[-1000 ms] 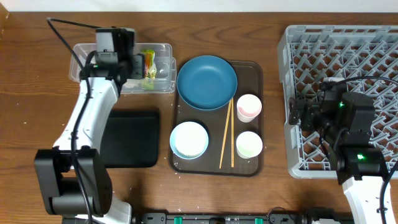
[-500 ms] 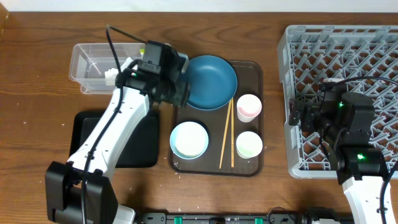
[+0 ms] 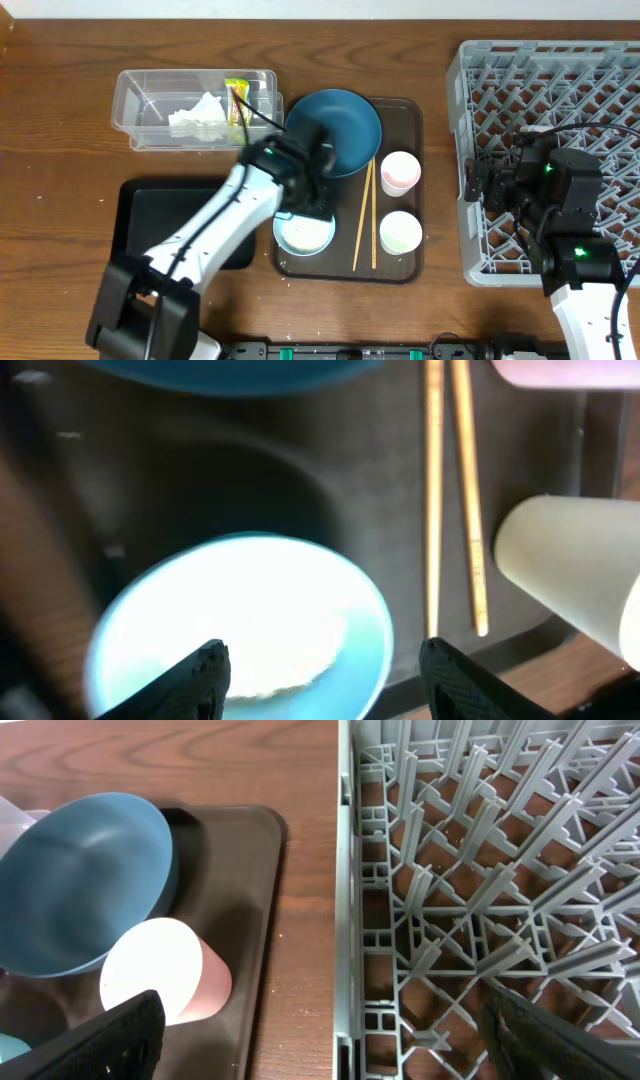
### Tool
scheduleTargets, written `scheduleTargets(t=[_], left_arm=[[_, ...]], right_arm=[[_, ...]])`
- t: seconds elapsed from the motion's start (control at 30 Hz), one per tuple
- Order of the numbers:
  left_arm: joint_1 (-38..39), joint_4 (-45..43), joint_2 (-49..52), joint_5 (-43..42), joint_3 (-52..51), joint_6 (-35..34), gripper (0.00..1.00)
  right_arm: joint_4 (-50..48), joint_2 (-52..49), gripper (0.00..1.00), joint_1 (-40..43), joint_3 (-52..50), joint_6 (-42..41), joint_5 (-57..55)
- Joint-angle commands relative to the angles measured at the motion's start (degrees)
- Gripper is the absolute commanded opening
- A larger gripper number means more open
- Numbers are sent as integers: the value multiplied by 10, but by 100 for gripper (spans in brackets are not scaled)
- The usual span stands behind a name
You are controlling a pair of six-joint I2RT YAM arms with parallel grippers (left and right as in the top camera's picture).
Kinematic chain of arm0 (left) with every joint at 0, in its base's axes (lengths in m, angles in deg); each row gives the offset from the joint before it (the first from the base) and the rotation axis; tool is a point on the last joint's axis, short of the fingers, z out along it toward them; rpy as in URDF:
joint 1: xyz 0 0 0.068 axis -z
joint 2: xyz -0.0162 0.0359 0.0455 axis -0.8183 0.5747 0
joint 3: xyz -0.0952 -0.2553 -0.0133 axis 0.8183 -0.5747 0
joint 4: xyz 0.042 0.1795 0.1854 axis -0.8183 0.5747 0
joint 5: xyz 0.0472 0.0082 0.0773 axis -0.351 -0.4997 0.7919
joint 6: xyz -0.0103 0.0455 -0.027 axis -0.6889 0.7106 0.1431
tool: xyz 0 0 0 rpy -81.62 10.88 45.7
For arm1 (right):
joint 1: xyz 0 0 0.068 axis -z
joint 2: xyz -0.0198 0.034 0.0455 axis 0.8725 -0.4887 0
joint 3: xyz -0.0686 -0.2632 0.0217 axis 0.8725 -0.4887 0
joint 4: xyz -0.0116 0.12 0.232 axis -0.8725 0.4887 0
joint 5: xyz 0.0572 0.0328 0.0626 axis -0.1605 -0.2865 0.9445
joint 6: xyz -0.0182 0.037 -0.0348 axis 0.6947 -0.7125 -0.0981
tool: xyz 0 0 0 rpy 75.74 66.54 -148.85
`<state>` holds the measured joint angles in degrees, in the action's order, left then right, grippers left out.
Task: Sort waste into correct bins and load items into the dishwasher rack
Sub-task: 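Grasp the rim of the light-blue rice bowl with the left gripper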
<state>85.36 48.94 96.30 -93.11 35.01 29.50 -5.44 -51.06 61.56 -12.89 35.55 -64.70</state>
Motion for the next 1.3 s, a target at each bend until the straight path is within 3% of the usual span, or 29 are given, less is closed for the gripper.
scheduleTargets(t=[0.0,0.13,0.27,0.53,0.67,0.83,0.97,1.27], left_arm=[[32,-24,11,-7,-23,-40,64],[64,-68,11,6,-49,-42,61],[87,-77,12,71,-68,-78,58],[93,-94,56,75,-71,-93,52],[93,-95,70,71,-71,-106,26],[93,-96,69,73,-69,-106,19],[91,-81,66,98,-58,-106,6],[91,16,52,133,22,-99,6]], right_arm=[[0,0,99,-5,11,5,-4],[0,0,99,-5,11,5,-4],[0,0,99,-5,11,5,-4],[2,0,99,-5,11,1,-4],[3,0,99,-5,11,1,-4],[3,0,99,-5,11,1,-4],[3,0,98,-5,11,1,-4],[3,0,99,-5,11,1,-4]])
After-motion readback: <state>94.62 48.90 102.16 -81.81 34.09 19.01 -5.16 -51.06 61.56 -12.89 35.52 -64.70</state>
